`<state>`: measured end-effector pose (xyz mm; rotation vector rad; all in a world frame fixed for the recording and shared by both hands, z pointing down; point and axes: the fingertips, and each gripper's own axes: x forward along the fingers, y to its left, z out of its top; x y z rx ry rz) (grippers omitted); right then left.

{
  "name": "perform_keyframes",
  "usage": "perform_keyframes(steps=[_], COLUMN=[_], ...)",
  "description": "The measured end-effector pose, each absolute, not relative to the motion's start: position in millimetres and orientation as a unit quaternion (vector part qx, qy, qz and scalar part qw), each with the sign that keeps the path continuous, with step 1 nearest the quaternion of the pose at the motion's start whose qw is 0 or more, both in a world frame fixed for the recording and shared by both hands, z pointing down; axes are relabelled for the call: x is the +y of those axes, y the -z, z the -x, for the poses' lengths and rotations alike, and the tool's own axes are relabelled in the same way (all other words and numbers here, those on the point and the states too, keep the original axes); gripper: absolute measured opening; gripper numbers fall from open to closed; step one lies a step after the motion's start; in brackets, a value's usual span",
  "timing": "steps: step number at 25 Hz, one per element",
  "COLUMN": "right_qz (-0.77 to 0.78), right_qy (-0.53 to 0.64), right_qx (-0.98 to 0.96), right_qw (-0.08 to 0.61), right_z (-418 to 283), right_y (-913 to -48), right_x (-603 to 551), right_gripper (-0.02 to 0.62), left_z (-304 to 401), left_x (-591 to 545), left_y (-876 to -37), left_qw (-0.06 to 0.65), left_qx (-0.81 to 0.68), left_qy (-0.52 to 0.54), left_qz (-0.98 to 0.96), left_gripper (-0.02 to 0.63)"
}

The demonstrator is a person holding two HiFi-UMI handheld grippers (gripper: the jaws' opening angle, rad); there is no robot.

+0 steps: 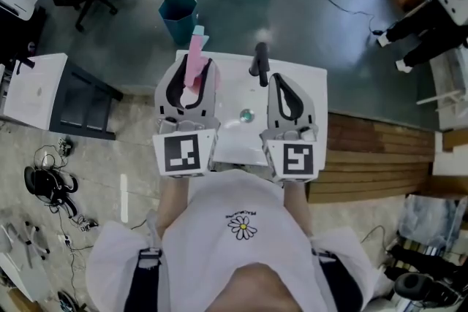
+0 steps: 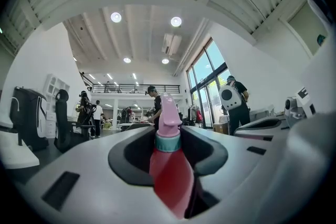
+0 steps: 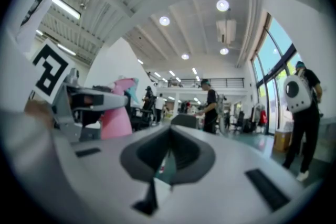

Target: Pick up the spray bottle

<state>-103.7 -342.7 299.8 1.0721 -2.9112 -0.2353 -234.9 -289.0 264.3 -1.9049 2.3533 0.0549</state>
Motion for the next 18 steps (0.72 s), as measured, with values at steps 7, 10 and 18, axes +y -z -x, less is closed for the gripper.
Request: perform_keyframes(steps=[7, 10, 18], right_qz=[-0.348, -0.346, -0.342], right_qy=[0.076, 0.076, 0.076], right_qx=[-0.934, -0.935, -0.937], right_qw=[0.009, 0.009, 0.01], right_z=[103.8, 103.6, 105.6], right_y=[-296.8, -295.2, -296.9], right_x=[-343.1, -341.4, -337.7], right_gripper=[0.029, 0.029, 0.029], left_z=[240.2, 239.8, 248.7], left_x=[-286.0, -285.0, -279.9], left_y=[-258.2, -258.2, -258.2], left_qw=[0.06, 0.058, 0.068], left_qx=[0.778, 0.778, 0.784], left_qy=[-0.034, -0.034, -0.028], left_qz=[0.625, 0.625, 0.617], left_gripper=[0.164, 0.164, 0.164])
